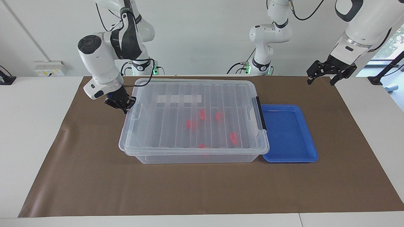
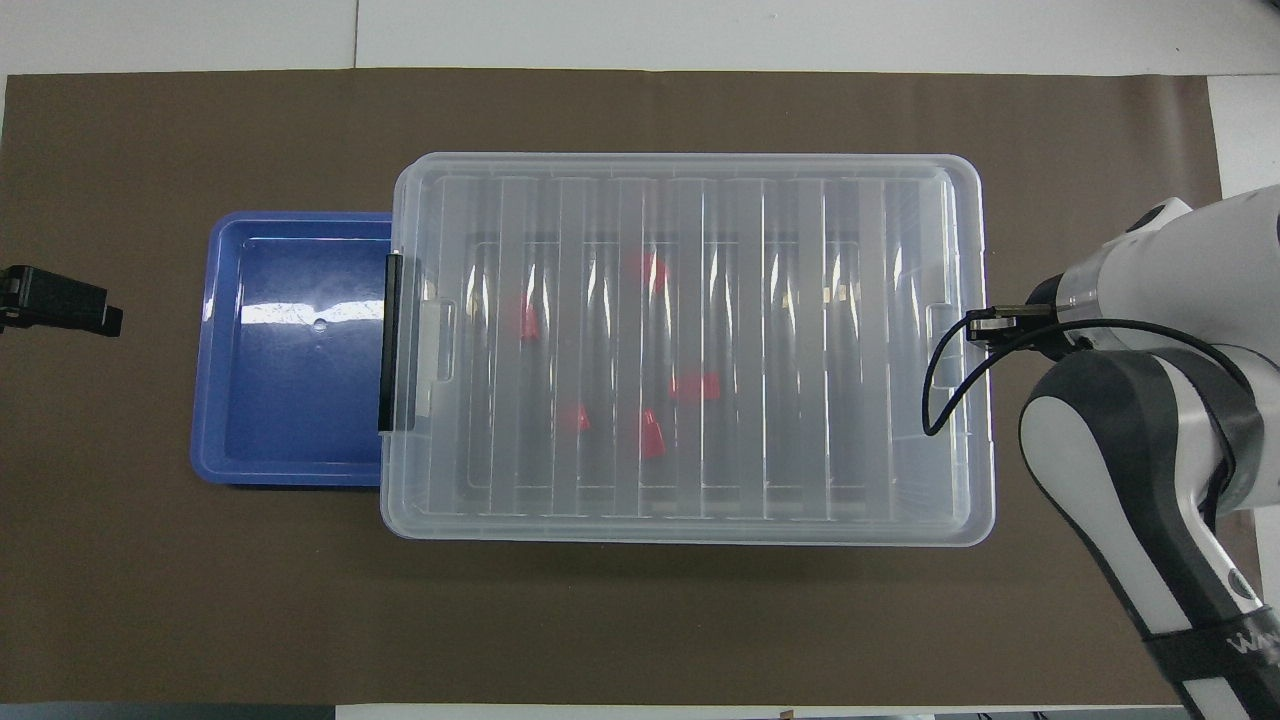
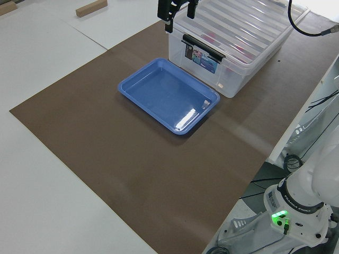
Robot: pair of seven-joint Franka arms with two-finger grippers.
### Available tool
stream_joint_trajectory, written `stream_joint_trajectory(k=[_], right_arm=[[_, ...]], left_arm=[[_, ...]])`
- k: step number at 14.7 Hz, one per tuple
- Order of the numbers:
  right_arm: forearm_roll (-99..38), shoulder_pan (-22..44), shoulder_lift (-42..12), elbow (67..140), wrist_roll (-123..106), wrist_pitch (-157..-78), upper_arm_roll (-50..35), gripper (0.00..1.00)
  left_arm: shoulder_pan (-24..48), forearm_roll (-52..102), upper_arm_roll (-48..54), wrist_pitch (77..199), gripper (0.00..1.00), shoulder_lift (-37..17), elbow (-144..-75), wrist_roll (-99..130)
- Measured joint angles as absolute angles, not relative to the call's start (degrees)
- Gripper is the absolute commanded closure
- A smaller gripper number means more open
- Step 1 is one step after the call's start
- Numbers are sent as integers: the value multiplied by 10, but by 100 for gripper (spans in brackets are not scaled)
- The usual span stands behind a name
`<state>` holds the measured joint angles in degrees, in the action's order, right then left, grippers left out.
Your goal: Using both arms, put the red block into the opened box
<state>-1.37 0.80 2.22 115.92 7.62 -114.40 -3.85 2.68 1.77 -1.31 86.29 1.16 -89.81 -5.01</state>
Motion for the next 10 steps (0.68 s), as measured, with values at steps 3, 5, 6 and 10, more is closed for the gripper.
stream_joint_trajectory(k=[3,5,6,10], right_arm=[[-14,5,24,1114,76,-1083,-37,100],[-14,1,26,1067,76,-1021,-33,100],[-14,-5,27,1036,76,-981,-32,100],[-14,-15,36,938,76,-849,-29,100]], left_arm=[[27,18,-13,863,0,12,-898,-50],[27,18,-13,863,0,12,-898,-50],[27,18,-13,863,0,12,-898,-50],[27,18,-13,863,0,12,-898,-50]])
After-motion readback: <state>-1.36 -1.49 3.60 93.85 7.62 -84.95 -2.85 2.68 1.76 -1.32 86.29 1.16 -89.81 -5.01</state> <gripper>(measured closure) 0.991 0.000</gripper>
